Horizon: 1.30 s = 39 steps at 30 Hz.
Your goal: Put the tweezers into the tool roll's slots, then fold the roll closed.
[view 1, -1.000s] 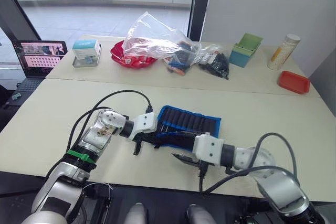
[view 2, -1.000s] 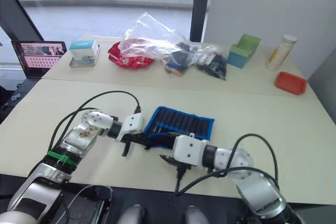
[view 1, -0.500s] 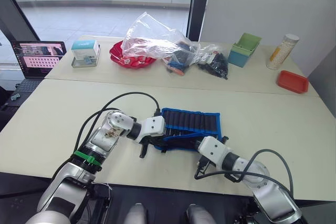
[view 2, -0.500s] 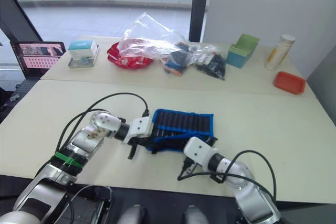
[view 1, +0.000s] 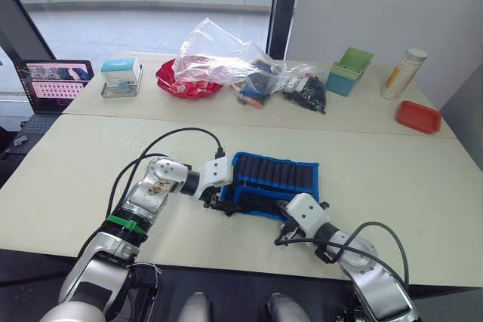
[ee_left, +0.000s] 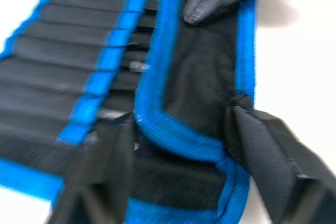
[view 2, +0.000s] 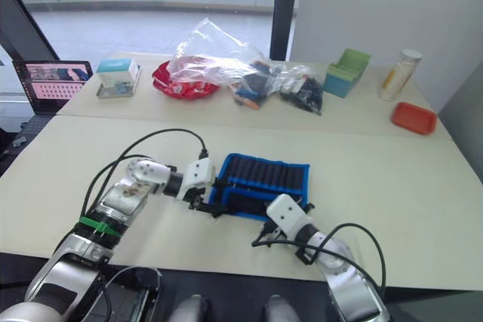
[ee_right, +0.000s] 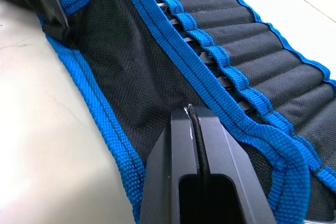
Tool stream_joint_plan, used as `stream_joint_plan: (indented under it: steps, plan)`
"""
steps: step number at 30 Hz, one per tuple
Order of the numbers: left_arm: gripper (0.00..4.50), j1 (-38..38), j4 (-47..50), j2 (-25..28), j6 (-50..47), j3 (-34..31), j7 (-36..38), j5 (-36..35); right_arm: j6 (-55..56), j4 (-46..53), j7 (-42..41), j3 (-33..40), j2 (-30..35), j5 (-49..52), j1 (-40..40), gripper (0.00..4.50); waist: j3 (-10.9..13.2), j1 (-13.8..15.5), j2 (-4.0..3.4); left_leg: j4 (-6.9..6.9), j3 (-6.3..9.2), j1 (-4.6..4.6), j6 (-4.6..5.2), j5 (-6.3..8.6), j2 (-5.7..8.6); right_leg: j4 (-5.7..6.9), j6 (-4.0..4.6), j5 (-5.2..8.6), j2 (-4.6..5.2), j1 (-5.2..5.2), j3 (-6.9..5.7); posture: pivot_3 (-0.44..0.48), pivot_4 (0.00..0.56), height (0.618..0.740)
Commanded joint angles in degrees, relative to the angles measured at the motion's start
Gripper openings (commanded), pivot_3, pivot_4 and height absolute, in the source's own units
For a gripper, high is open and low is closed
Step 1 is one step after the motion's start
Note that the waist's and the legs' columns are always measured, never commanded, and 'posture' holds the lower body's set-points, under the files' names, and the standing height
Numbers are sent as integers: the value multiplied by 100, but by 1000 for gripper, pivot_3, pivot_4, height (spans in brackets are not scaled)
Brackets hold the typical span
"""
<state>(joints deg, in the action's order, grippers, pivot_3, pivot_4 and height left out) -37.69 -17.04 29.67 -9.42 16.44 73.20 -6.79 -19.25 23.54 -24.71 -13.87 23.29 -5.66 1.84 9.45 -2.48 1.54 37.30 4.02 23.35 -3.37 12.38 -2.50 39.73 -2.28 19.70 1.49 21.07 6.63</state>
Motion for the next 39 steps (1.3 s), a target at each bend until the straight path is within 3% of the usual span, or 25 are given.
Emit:
stream_joint_plan:
  steps: [1, 6, 9, 16, 24, 30, 33, 39]
  plan:
    - [3118, 49, 267, 87, -46, -468, -135, -310, -60, -15, 89, 158, 19, -46, 54, 0, 0, 3, 0, 0, 0, 0, 0, 0, 0, 0, 0, 0, 0, 0, 0, 0, 150, 723]
    - [3118, 540, 895, -55, -282, -947, -116, -1030, -51, -61, 92, 141, -5, -62, 45, 0, 0, 4, 0, 0, 0, 1, 0, 0, 1, 0, 0, 0, 2, -1, 0, 0, 150, 723]
    - [2261, 761, 1270, -345, -586, -977, -411, -1285, -56, -88, 89, 114, -24, -68, 30, 0, 0, 23, 0, 0, 1, 1, 0, 0, 0, 0, 0, 0, 3, -1, -1, 0, 150, 723]
    - [55, 1245, 1231, -1067, -484, -389, -1277, -784, -3, -90, 33, 115, 13, -77, -2, 0, 0, 17, 0, 1, 2, -2, -1, 0, 2, 0, 0, 0, 3, -5, 2, 0, 150, 723]
    - [55, 1369, 540, -1427, -297, -274, -2216, -220, 54, -78, 101, 81, -100, -90, -67, 0, -1, 19, -1, 1, 2, -7, -1, 0, 3, 0, 0, 0, 3, -8, 3, 0, 150, 723]
    - [55, 1752, 800, -1100, -460, -369, -2158, -281, -110, -94, 368, 616, -90, -43, 292, 0, -7, 6, -10, -2, 2, -18, -1, 0, 3, 0, 0, 0, 2, -17, 3, 0, 150, 723]
    - [55, 1946, 869, -891, -512, -482, -2200, -261, -99, -101, 469, 809, -74, -35, 512, 0, -10, 0, -13, -17, 2, -61, -2, 1, 0, -25, -1, 1, 2, -70, 2, 0, 150, 723]
    - [55, 2102, 992, -778, -836, -720, -2329, -485, -171, -154, 532, 921, -65, -54, 614, 0, -16, -4, -14, -37, 0, -90, -2, 0, -3, -63, -4, 3, 0, -102, 6, 0, 150, 723]
